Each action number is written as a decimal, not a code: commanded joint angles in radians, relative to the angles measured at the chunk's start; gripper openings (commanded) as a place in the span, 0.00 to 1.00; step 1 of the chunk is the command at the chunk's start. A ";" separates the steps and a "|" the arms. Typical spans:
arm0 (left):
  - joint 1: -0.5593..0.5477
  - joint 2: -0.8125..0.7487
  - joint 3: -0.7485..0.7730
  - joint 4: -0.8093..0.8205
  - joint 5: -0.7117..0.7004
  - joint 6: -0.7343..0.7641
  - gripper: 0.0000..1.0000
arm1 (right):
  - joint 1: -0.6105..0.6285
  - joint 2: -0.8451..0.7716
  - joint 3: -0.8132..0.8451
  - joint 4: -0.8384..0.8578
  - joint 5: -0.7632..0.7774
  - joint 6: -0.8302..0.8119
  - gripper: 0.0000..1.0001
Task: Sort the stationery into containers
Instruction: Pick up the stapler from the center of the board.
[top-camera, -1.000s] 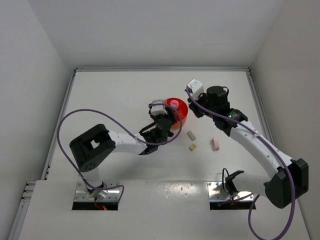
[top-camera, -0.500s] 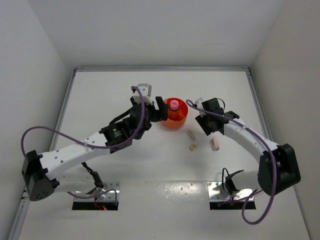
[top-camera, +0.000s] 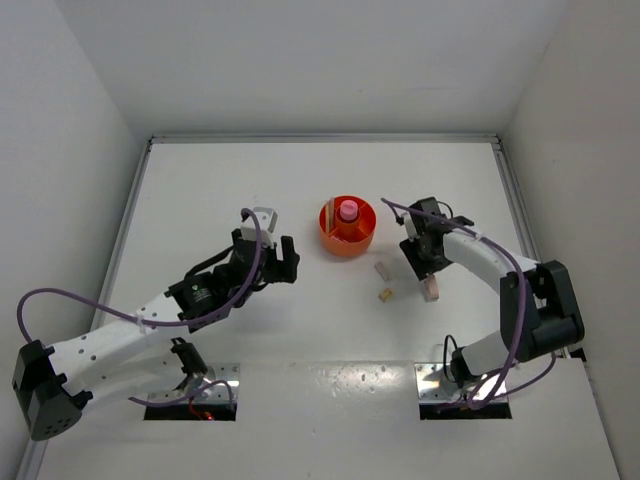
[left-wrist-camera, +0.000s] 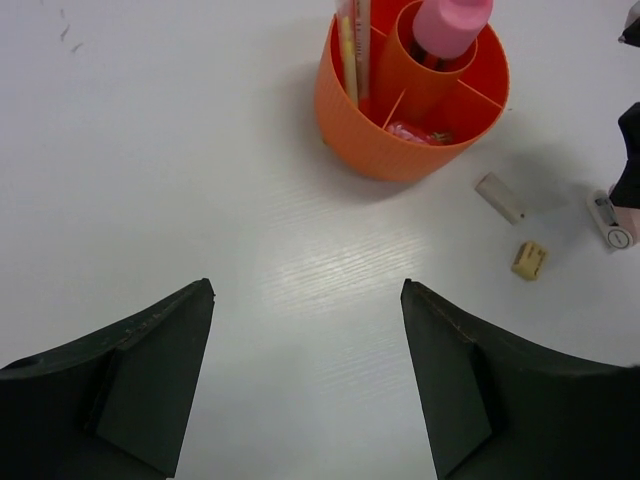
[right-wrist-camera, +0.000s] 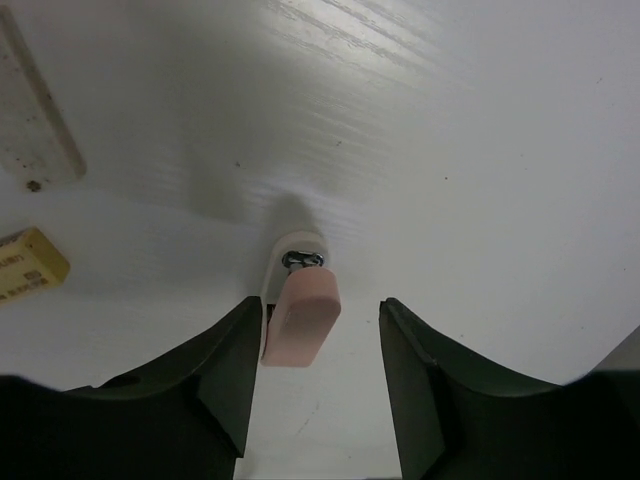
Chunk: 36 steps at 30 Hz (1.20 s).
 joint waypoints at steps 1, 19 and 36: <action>0.008 -0.007 0.028 0.025 0.036 0.019 0.82 | -0.022 0.000 0.033 -0.022 -0.027 0.034 0.52; 0.008 -0.007 0.028 0.025 0.046 0.019 0.82 | -0.071 0.114 0.076 -0.053 -0.118 -0.006 0.09; 0.008 0.013 0.028 0.025 0.046 0.019 0.82 | -0.071 0.147 0.594 0.014 -0.500 0.127 0.00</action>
